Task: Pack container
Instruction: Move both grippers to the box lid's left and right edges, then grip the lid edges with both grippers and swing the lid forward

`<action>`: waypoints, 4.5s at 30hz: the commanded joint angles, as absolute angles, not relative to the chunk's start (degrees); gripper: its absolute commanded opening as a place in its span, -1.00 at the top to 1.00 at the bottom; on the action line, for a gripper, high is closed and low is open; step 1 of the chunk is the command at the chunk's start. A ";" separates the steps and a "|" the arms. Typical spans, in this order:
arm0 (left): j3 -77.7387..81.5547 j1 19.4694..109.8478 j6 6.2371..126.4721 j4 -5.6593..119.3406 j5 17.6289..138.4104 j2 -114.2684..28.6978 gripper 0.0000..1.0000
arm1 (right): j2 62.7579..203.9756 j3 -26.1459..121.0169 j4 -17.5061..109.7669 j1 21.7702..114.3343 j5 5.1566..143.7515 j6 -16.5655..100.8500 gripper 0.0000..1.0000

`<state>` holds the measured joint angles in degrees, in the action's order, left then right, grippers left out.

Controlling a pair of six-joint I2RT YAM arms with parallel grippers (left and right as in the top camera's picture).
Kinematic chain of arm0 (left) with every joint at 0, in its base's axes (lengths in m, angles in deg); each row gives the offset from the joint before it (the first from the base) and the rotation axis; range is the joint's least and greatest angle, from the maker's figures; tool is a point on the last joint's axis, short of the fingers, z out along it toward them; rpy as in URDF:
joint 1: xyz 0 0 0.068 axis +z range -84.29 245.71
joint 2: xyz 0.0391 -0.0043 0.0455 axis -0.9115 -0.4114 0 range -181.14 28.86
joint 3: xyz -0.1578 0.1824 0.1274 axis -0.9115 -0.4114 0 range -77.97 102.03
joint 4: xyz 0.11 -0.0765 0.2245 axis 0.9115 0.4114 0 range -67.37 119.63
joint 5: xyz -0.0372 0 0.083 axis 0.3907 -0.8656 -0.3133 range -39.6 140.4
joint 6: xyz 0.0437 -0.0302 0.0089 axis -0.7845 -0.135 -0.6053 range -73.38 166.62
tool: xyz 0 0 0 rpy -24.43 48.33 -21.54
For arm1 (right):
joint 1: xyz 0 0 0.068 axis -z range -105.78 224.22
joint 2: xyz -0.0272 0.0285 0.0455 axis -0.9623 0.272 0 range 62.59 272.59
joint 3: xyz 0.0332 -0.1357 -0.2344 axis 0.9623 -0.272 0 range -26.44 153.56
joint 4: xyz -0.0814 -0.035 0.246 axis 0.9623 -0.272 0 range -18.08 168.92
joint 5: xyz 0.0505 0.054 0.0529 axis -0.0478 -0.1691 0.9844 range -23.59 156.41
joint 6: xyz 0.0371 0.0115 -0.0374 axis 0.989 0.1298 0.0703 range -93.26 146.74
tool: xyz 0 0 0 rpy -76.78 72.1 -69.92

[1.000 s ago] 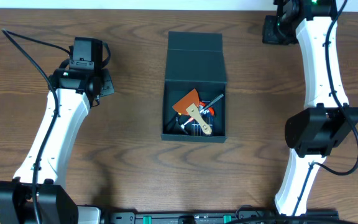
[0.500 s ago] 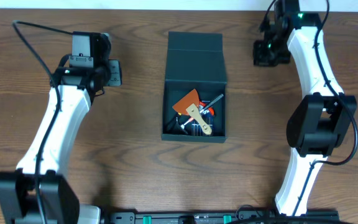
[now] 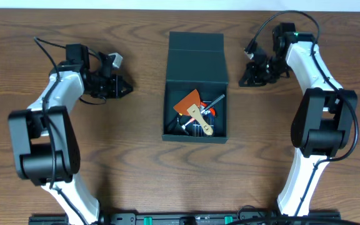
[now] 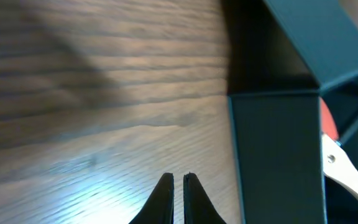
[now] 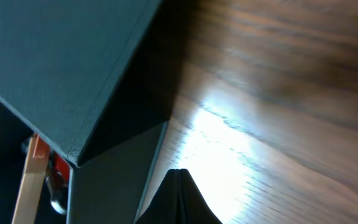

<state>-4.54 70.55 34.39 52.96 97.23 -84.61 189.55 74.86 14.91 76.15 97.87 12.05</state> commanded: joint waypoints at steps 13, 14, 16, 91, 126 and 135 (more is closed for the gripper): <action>-4.08 68.34 31.29 48.02 108.05 -93.44 0.89 | 189.27 68.76 20.61 77.79 107.36 13.23 0.98; -4.06 68.30 31.85 47.30 108.05 -93.48 0.88 | 189.27 68.43 21.25 77.88 107.36 14.03 0.97; -3.95 68.28 33.32 45.73 108.05 -93.59 0.89 | 189.27 67.71 22.91 78.01 107.34 16.15 0.97; 14.67 61.13 48.03 35.87 116.18 -104.48 0.89 | 197.72 76.84 45.75 74.66 126.66 29.44 0.98; 20.42 60.87 40.31 61.27 109.67 -89.29 0.89 | 197.72 91.68 23.08 73.94 120.71 18.65 0.98; 20.42 60.47 36.95 67.87 101.93 -88.78 0.89 | 197.70 91.95 21.62 73.75 120.63 17.95 0.98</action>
